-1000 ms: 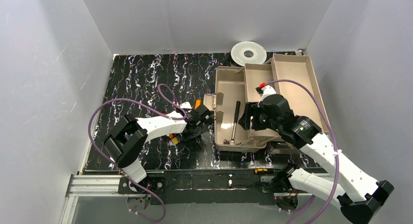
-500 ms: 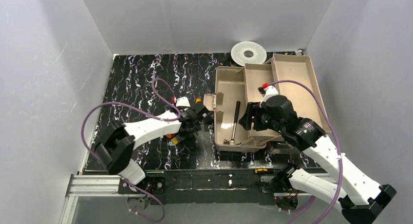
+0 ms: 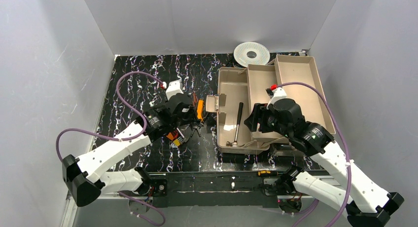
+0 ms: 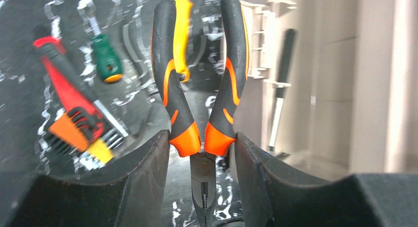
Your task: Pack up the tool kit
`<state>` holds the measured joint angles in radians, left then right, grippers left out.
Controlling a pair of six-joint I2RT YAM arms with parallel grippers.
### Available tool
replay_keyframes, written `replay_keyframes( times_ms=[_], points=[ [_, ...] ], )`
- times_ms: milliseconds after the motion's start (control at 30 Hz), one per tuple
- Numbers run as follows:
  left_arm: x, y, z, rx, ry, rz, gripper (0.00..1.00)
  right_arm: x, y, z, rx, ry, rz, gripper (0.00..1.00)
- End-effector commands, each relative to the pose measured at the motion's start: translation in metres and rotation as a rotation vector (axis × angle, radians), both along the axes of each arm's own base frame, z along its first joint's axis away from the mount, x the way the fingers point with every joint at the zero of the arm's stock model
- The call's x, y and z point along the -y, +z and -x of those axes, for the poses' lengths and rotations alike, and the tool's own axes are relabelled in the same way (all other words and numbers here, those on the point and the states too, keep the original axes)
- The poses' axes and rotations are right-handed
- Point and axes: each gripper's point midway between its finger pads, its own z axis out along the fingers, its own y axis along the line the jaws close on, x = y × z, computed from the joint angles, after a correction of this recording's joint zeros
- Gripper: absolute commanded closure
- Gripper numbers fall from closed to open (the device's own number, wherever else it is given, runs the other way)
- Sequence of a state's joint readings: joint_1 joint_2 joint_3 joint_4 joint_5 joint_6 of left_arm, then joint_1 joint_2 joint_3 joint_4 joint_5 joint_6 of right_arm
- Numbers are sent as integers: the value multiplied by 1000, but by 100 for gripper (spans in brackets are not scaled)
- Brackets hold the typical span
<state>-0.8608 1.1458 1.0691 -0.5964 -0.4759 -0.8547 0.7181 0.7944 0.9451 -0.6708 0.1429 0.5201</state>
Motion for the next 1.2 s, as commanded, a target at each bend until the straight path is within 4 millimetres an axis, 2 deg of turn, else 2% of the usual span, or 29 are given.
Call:
replay_keyframes(
  times_ms=[0, 133, 233, 400, 533, 800, 967, 1067, 1167],
  points=[
    [46, 59, -10, 162, -191, 176, 95, 10, 17, -7, 70, -70, -33, 31],
    [81, 72, -11, 155, -290, 272, 97, 24, 29, -6, 119, -134, -67, 31],
    [108, 68, -13, 110, -354, 317, 99, 35, 38, -5, 163, -182, -96, 31],
    [142, 53, -15, 51, -399, 352, 98, 49, 48, -1, 212, -230, -131, 31],
    [167, 32, -12, -8, -429, 336, 96, 51, 46, -1, 208, -240, -123, 31],
    [198, -16, -10, -106, -474, 273, 97, 49, 45, -1, 195, -239, -124, 31],
    [208, -31, -15, -122, -483, 240, 97, 51, 47, -1, 202, -247, -124, 31],
    [214, -47, -18, -149, -483, 216, 94, 53, 46, 0, 202, -249, -121, 31],
    [219, -60, -17, -183, -493, 205, 86, 55, 46, 1, 202, -255, -117, 31]
  ],
)
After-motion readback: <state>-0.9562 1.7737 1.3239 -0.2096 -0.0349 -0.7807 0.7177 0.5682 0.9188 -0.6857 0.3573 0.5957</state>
